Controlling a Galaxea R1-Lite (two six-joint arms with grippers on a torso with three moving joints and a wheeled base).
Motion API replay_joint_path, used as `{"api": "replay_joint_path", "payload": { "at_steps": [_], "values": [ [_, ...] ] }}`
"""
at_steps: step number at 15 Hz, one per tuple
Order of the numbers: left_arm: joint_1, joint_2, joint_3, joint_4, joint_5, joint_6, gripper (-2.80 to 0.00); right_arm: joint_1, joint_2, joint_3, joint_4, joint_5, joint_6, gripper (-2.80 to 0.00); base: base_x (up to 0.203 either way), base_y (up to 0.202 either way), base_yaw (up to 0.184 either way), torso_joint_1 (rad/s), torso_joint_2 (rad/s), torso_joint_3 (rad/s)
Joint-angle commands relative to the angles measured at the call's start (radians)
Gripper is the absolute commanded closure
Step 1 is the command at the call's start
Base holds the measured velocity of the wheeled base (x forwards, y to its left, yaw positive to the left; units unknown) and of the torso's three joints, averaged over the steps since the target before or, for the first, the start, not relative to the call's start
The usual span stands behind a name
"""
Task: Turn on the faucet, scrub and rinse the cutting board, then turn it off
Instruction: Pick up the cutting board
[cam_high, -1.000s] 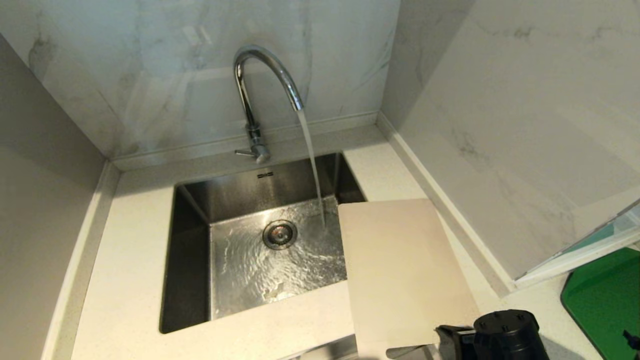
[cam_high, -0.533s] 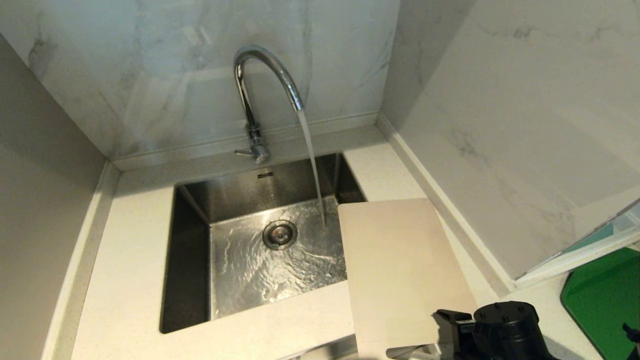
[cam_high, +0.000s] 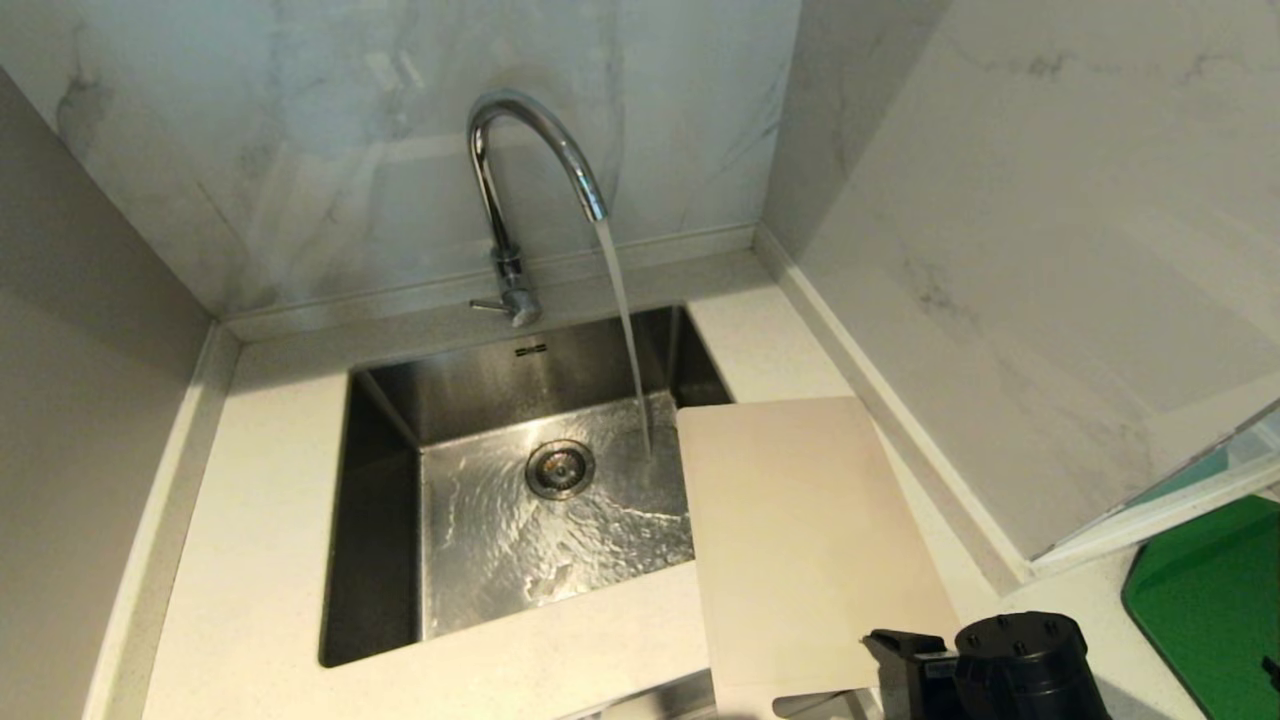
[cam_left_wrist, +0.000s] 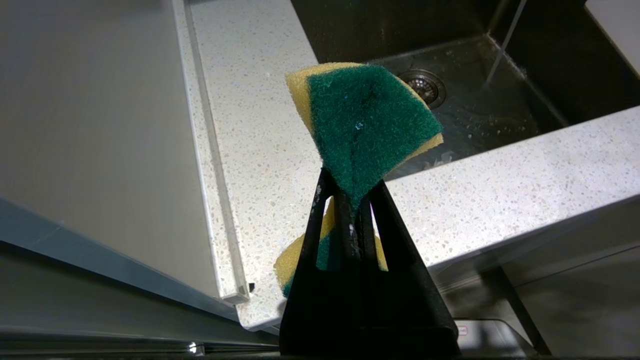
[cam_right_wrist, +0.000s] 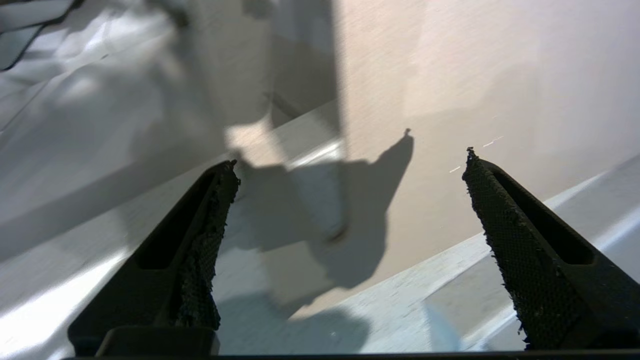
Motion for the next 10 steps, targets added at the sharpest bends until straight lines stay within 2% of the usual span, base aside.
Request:
{"api": "replay_joint_path", "payload": {
  "at_steps": [1, 10],
  "values": [
    [0.0, 0.0, 0.0, 0.0, 0.0, 0.0, 0.0, 0.001, -0.05, 0.024, -0.01, 0.001, 0.0, -2.8, 0.0, 0.0, 0.0, 0.0, 0.0, 0.0],
    [0.0, 0.0, 0.0, 0.0, 0.0, -0.001, 0.0, 0.01, -0.114, 0.04, -0.009, 0.029, 0.056, -2.8, 0.0, 0.0, 0.0, 0.0, 0.0, 0.0]
  ]
}}
